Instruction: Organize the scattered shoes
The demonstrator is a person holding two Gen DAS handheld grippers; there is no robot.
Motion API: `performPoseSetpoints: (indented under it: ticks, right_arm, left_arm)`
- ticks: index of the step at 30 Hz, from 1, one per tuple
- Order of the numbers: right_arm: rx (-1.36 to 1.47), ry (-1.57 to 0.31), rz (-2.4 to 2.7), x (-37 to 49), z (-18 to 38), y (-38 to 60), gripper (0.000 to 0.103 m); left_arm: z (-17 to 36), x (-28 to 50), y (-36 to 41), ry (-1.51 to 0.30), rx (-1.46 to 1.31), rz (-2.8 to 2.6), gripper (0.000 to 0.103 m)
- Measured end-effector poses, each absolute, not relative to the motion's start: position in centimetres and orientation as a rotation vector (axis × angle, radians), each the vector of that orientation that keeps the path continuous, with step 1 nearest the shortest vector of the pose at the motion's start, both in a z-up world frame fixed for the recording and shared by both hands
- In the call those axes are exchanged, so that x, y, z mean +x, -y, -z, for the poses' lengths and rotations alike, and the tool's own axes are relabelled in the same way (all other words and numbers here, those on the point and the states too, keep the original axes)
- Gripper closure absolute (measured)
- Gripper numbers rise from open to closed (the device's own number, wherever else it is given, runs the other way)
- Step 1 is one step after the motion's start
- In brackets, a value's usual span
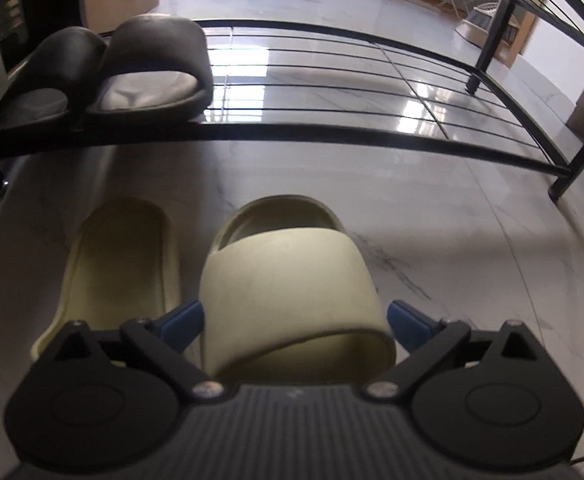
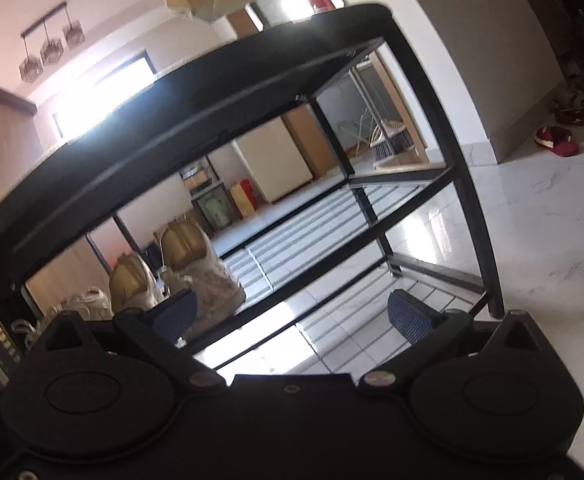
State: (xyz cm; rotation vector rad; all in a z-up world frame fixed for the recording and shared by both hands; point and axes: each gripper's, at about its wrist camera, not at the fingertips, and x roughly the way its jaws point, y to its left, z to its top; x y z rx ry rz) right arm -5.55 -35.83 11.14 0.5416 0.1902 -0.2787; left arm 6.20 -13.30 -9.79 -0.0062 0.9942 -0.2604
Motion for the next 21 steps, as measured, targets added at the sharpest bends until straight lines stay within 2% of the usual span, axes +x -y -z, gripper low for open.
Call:
performPoseSetpoints:
  ticks: [8,15,21]
  right_arm:
    - [0.518,-0.341,0.253,-3.2,-9.9,35.2,0.0]
    - [0.52,-0.423,0.248,-2.1,-8.8,34.5,0.0]
    - [0.4,-0.751,-0.014,2.3,-5.6,30.7,0.0]
  left_arm:
    - [7.5,4.0,11.4,-1.013,-0.102,0.272,0.002]
    - [4.2,0.8,5.1,-1.015,-0.242,0.13,0.001]
    - [1.0,-1.9,0.8,-1.03,-0.334,0.038,0.001]
